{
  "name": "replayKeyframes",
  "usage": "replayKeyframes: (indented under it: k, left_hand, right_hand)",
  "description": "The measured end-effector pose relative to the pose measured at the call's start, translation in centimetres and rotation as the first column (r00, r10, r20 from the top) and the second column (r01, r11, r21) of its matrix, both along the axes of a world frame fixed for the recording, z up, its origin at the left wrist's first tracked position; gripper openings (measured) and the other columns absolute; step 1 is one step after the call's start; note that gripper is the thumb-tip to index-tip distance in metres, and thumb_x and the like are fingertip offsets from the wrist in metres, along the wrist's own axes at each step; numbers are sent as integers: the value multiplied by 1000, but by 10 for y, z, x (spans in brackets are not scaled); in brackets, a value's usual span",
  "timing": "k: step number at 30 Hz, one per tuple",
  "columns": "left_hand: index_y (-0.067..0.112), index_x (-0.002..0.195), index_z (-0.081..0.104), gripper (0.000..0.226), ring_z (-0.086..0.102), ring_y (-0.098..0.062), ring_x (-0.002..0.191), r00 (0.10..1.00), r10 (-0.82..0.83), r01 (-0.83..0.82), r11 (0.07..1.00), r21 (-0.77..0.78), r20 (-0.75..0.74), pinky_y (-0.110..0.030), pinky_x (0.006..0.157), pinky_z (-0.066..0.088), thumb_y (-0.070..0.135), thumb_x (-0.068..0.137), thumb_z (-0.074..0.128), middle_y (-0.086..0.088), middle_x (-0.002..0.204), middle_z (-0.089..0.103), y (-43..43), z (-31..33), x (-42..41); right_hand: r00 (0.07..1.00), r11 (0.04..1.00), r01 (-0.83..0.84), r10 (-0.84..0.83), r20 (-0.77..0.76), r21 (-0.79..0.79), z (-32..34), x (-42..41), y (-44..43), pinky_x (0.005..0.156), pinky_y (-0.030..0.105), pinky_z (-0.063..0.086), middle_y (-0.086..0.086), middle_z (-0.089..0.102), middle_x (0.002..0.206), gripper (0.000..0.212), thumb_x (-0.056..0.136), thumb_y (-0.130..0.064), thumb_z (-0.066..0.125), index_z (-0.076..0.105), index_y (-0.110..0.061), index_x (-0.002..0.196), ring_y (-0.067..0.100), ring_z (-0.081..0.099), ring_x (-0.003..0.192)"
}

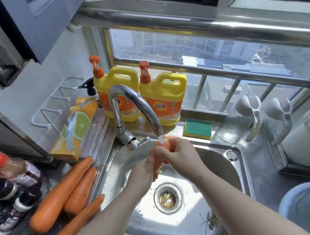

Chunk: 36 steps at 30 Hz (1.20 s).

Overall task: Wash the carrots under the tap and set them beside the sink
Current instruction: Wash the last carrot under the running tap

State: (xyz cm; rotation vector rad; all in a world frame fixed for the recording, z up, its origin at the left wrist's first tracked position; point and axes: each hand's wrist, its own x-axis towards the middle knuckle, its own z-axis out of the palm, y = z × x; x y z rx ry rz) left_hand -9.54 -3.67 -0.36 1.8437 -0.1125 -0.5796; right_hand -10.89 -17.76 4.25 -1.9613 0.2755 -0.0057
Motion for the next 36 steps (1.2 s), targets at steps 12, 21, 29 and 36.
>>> replayKeyframes:
  k: [12,21,29,36]
  left_hand:
    - [18,69,63,85,52,-14,58,993,27,-36,997,-75,-118,-34,68,40,91,77,20,2,62,58,2,-3,-5]
    - [28,108,70,60,67,-11,102,939,99,-172,964,-202,-329,-44,99,49,68,95,26,-5,101,77,-3,14,-11]
    - [19,127,63,31,66,-23,115,946,110,-204,933,-296,-306,-46,92,58,33,108,43,-7,121,71,-1,24,-7]
    - [9,125,66,28,70,-26,107,932,90,-235,889,-394,-351,-41,88,59,21,102,54,-15,113,74,0,32,-9]
  right_hand:
    - [979,784,166,-60,-194,598,-4,2,2,88,39,57,19,69,93,44,99,-34,62,69,9,104,25,65,84]
    - [995,845,-48,86,-47,532,-9,-22,-2,99,39,54,13,74,113,36,89,0,70,72,-26,114,24,70,105]
    - [999,986,29,-24,-29,166,-4,-24,0,92,38,58,-5,77,97,44,74,-5,86,66,-30,105,9,74,92]
    - [996,993,81,-77,49,-85,-4,-29,6,87,29,58,-14,73,97,42,73,-18,88,66,-29,108,1,69,90]
